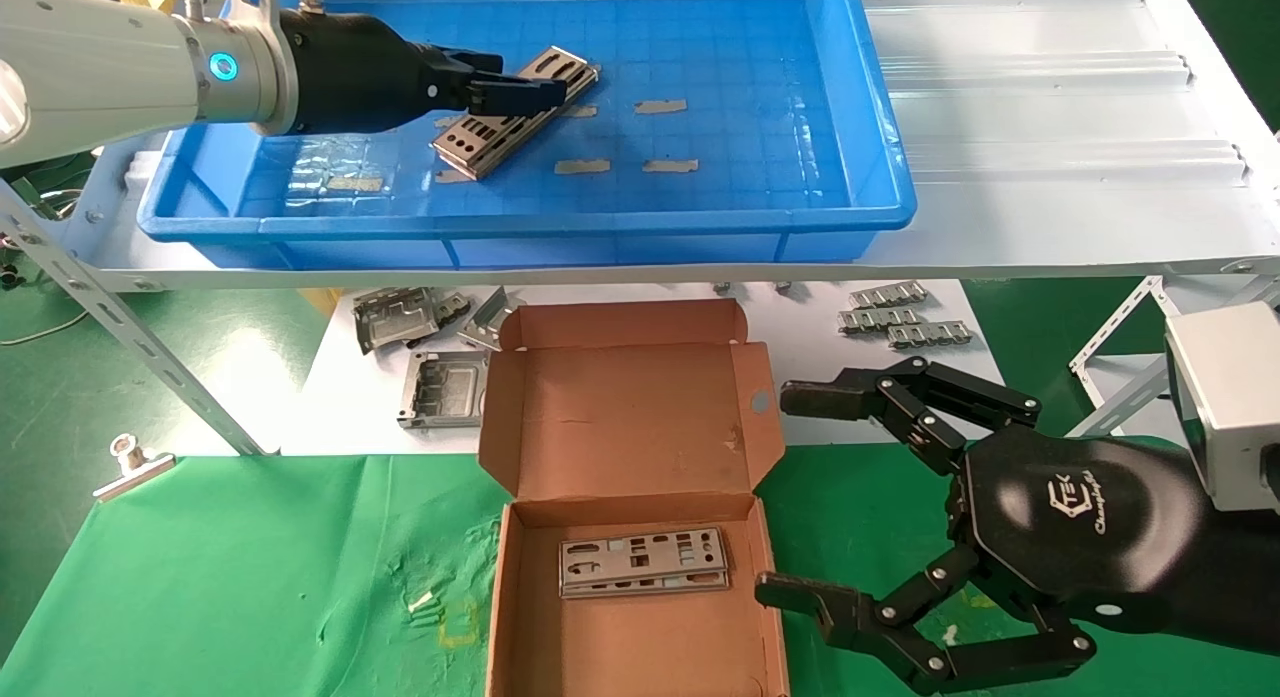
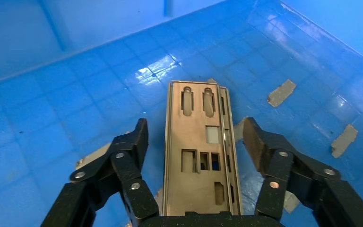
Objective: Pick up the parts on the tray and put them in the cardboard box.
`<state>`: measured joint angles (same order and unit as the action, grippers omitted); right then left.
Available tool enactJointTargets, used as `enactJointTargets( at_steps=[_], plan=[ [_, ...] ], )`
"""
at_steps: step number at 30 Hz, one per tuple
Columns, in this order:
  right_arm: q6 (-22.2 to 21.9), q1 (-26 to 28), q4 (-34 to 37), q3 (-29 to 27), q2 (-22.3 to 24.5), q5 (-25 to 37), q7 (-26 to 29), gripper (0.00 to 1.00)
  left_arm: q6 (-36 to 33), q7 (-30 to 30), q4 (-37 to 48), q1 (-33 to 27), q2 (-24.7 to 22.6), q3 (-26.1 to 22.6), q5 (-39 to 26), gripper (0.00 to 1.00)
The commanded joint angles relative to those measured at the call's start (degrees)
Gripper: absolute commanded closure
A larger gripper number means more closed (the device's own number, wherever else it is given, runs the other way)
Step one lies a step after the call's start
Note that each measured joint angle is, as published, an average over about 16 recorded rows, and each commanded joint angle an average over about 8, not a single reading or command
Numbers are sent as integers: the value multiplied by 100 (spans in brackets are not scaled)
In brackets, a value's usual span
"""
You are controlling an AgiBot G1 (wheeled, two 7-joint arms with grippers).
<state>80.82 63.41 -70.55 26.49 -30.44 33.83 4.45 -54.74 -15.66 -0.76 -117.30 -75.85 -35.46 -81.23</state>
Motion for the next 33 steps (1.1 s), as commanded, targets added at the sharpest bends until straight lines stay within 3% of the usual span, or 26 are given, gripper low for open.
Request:
enactJointTargets(
  at_steps=[1,33],
  plan=[
    [0,0,0,0,0,0,0,0,-15,-4,0,4,2,-2,-3,100],
    [0,0,0,0,0,0,0,0,-171,71,-71,-53,11,44,78,100]
  ],
)
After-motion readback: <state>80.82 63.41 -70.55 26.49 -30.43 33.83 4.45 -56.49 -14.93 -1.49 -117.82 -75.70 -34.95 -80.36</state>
